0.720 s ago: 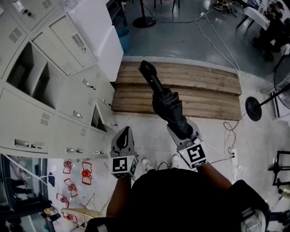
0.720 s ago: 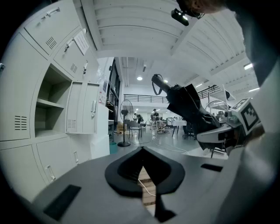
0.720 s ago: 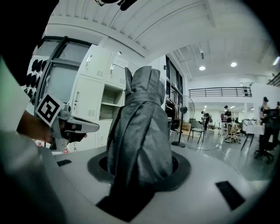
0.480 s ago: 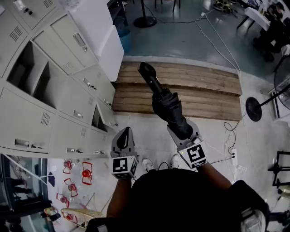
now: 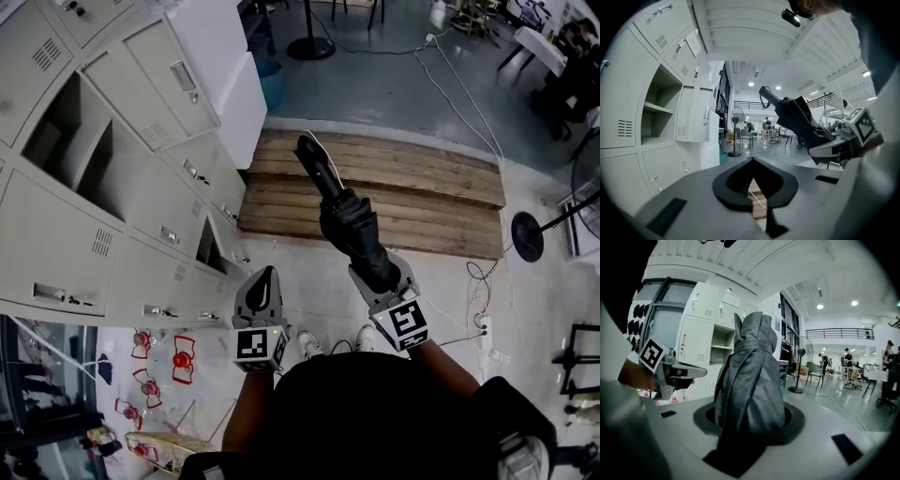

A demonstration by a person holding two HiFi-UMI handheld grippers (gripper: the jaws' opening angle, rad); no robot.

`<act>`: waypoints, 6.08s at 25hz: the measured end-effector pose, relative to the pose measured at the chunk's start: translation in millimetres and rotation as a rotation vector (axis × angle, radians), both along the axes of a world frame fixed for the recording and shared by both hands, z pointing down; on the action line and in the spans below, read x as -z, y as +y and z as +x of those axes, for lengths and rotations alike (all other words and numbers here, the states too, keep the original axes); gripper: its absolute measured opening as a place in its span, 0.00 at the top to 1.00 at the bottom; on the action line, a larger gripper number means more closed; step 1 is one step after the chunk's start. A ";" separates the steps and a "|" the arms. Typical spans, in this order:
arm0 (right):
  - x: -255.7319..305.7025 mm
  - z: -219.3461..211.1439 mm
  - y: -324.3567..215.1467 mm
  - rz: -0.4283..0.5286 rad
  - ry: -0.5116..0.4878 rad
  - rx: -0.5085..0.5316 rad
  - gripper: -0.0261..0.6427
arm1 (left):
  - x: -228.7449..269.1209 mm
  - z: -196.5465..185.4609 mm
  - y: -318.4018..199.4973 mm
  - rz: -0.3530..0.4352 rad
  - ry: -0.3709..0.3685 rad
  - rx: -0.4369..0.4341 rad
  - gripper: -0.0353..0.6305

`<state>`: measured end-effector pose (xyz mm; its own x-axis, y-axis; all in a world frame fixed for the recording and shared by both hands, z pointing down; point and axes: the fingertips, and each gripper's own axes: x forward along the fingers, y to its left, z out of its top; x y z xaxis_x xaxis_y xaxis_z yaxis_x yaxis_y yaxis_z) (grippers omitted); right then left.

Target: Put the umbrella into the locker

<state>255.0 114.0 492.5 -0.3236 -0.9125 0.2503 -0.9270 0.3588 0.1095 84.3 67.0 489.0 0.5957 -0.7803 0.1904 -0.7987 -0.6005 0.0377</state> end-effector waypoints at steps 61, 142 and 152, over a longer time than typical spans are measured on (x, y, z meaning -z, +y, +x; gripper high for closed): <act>-44.6 -326.2 -356.4 -0.251 0.091 0.792 0.67 | 8.9 -299.2 -171.0 0.015 -0.088 0.900 0.95; 74.0 -435.3 -417.4 0.093 -0.097 0.984 0.97 | 43.4 -381.9 -246.8 0.030 -0.028 1.048 0.95; 98.2 -429.3 -403.2 0.192 -0.127 1.034 0.97 | 56.9 -363.7 -255.9 0.093 -0.037 1.017 0.95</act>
<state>-174.4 -289.2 394.3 -0.9792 -0.1986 0.0411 -0.1889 0.9668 0.1720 -279.4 -188.9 432.0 -0.3621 -0.9259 0.1078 -0.9316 0.3633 -0.0095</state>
